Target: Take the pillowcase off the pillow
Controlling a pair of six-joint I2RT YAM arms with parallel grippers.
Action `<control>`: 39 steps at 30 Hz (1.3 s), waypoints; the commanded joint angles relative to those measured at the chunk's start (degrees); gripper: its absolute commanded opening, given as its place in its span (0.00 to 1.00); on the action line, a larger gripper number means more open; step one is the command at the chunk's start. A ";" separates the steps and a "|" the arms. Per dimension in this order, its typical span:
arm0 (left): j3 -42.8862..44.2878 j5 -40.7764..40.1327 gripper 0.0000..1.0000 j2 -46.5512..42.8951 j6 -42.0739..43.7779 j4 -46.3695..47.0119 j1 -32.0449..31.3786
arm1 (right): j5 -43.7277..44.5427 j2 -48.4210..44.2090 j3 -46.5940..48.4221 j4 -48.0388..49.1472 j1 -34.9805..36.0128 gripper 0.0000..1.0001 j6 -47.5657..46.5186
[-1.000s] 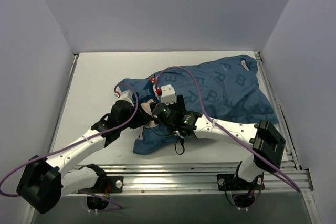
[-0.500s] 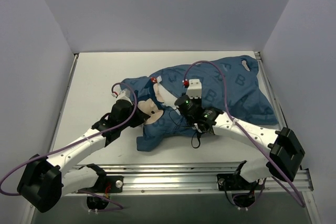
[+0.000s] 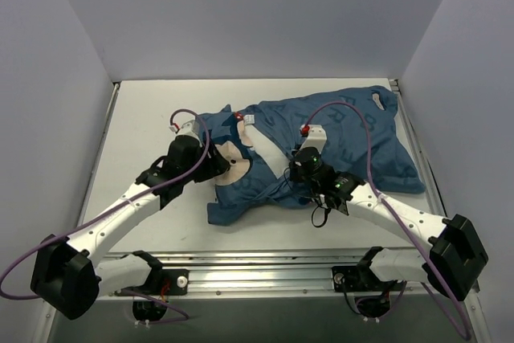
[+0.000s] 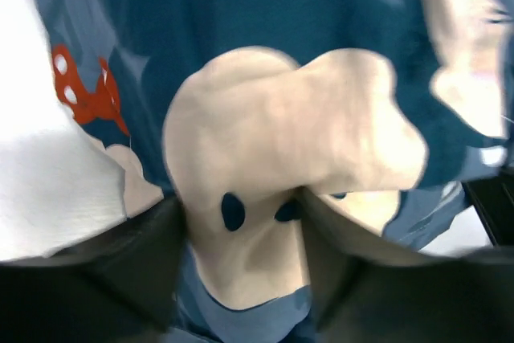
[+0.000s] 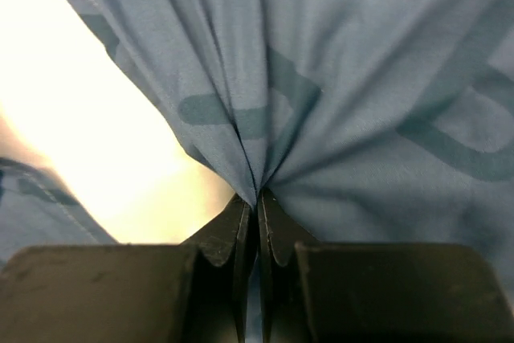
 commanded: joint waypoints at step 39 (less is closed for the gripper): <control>0.46 -22.94 0.02 2.30 -5.09 -19.63 -3.28 | -9.27 4.71 -0.49 9.51 -14.38 0.00 3.59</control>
